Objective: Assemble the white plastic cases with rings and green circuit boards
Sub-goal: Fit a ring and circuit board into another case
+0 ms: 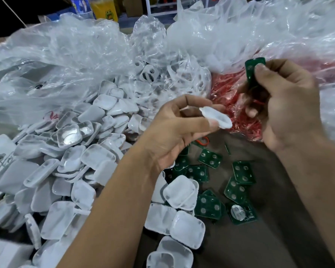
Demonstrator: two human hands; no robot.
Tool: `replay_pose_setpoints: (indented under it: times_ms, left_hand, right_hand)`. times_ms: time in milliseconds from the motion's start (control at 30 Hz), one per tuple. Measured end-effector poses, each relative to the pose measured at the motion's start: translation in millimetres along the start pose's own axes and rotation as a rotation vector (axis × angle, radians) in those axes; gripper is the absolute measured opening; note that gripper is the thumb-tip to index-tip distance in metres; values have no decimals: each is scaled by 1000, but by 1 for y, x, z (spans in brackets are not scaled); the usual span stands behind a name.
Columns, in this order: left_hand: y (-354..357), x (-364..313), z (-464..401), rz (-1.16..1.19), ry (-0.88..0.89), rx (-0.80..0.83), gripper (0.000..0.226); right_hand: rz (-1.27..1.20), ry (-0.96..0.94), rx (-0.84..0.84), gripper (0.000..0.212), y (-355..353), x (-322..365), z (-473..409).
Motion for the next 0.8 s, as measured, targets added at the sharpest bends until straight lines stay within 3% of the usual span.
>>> replay_pose_setpoints:
  times_ms: [133, 267, 633, 800]
  left_hand:
    - [7, 11, 0, -449, -22, -21, 38]
    - [14, 14, 1, -666, -21, 7, 41]
    - [11, 5, 1, -884, 23, 7, 44]
    - [-3, -14, 1, -714, 150, -192, 25]
  right_hand:
    - [15, 1, 0, 19, -1, 1, 0]
    - [51, -2, 38, 18, 1, 1, 1]
    - [117, 31, 115, 16, 5, -8, 0]
    - [135, 32, 281, 22, 16, -15, 0]
Point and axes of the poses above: each hand's wrist, its own z-axis away from the middle knuckle, its own y-axis out of the palm, x = y × z, the point moved 7 cm from there along -z, towards the middle knuckle, and after that the axes turned 1 degree about x, right-handed, at the moved point
